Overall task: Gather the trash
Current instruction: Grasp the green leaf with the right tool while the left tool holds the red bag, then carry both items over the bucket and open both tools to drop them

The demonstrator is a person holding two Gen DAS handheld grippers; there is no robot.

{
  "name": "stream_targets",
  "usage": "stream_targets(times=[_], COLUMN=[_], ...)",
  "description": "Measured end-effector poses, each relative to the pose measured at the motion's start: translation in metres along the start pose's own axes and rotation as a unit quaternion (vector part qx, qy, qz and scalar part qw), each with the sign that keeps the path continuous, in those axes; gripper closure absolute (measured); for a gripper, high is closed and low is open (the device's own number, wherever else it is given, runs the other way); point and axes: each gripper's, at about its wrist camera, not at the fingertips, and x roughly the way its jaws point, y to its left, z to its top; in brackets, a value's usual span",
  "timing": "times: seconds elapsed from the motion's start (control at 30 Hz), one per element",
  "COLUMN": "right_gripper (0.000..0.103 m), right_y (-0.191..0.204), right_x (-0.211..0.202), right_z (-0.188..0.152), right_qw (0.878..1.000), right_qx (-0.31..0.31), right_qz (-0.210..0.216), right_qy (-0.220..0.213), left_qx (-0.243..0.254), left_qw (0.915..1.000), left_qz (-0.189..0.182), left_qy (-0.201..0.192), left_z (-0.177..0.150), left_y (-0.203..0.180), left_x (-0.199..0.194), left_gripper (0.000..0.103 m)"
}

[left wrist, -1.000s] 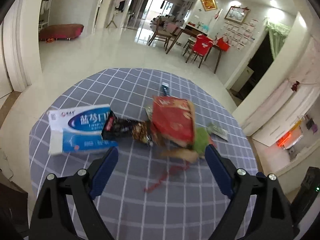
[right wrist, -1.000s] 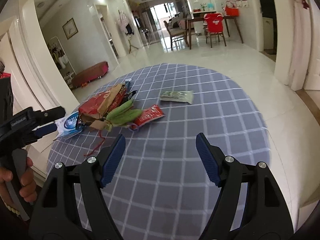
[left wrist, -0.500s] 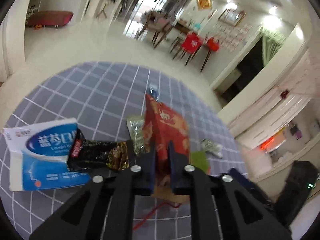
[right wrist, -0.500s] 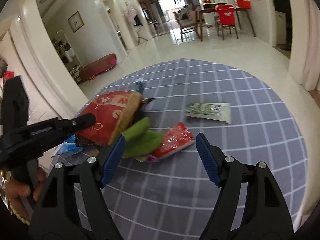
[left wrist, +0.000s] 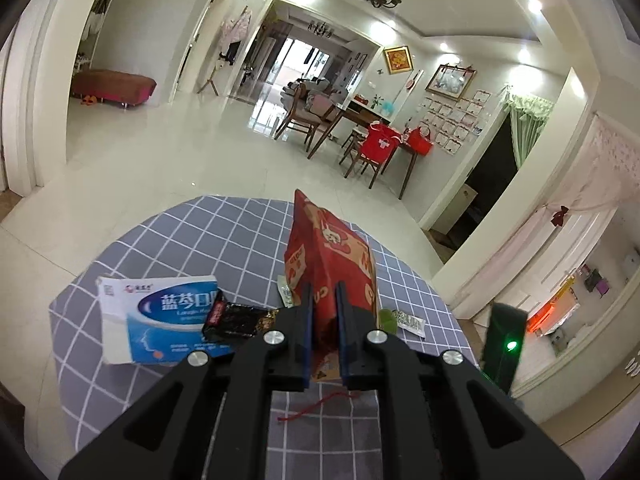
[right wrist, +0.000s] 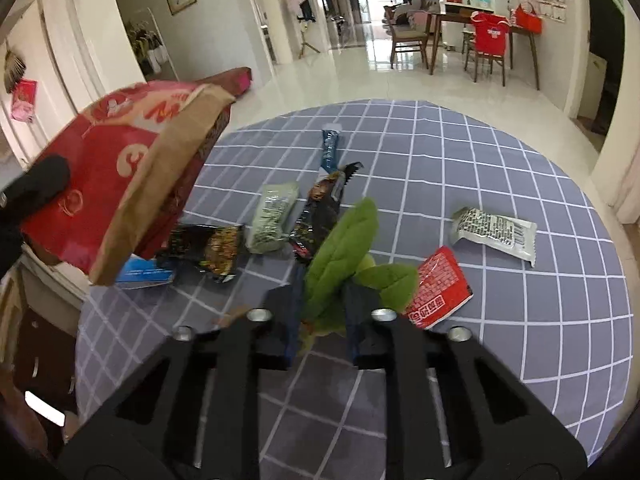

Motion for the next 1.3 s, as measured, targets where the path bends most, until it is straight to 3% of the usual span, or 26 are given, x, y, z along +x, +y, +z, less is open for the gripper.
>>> stream_targets(times=[0.27,0.43,0.67,0.83,1.0,1.3], right_gripper=[0.097,0.096,0.096,0.096,0.096,0.094], right_y=[-0.023,-0.054,-0.120,-0.180,-0.231,-0.315], right_x=[-0.104,-0.171,-0.256,-0.301,-0.315,-0.293], right_z=[0.006,-0.008,-0.064,-0.119,-0.167,-0.229], right_qw=[0.994,0.987,0.979,0.971,0.962,0.942], right_qx=[0.047,0.076,0.120,0.165,0.209,0.290], right_qz=[0.053,0.060,0.020,-0.042,-0.091,-0.124], right_qy=[-0.084,-0.129,-0.165,-0.170,-0.152,-0.116], left_qx=[0.027,0.062,0.111,0.152,0.192,0.252], left_qw=[0.9993,0.9970,0.9888,0.9757,0.9598,0.9361], left_qz=[-0.016,-0.043,-0.097,-0.142,-0.166,-0.148], left_qy=[-0.020,-0.021,0.018,0.068,0.120,0.196], left_z=[-0.006,-0.023,-0.074,-0.126,-0.180,-0.253], left_y=[-0.034,-0.084,-0.165,-0.232,-0.288,-0.337], left_x=[-0.040,-0.061,-0.057,-0.035,-0.003,0.057], left_gripper=[0.094,0.094,0.093,0.093,0.093,0.093])
